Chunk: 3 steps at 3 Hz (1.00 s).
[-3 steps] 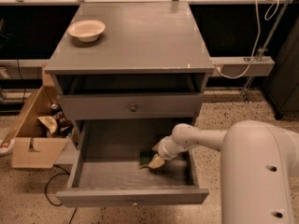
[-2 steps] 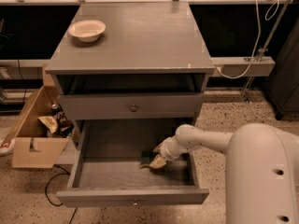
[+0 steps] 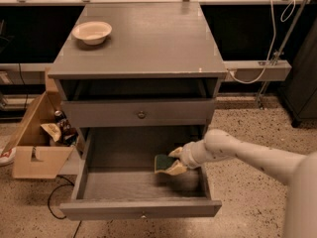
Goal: Pick sponge from middle drawer and place on counter
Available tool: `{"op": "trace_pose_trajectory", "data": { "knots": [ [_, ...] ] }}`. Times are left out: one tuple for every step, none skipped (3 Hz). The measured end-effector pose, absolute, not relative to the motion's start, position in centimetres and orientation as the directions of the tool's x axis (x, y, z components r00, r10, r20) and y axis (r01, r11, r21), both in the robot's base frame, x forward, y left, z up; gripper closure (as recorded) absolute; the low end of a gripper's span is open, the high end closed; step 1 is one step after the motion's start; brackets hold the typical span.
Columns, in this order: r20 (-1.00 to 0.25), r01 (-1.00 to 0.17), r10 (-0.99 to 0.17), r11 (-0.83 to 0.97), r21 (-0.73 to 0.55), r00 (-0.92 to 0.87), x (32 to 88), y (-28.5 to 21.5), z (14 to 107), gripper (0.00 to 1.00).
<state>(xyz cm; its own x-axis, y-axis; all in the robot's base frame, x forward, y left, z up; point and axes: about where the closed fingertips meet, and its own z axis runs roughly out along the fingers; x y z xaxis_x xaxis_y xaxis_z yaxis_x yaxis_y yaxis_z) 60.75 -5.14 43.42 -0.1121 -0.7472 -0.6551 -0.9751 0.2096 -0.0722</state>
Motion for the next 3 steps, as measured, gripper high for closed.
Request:
{"op": "trace_pose_trajectory", "data": {
  "knots": [
    [-0.672,-0.958,-0.74,0.215,-0.192,-0.031,60.1,-8.0,51.3,1.0],
    [-0.67,-0.927,-0.741,0.224,-0.3,0.038,59.8,-10.8,58.9,1.0],
    [-0.67,-0.927,-0.741,0.224,-0.301,0.038,59.8,-10.8,58.9,1.0]
  ]
}}
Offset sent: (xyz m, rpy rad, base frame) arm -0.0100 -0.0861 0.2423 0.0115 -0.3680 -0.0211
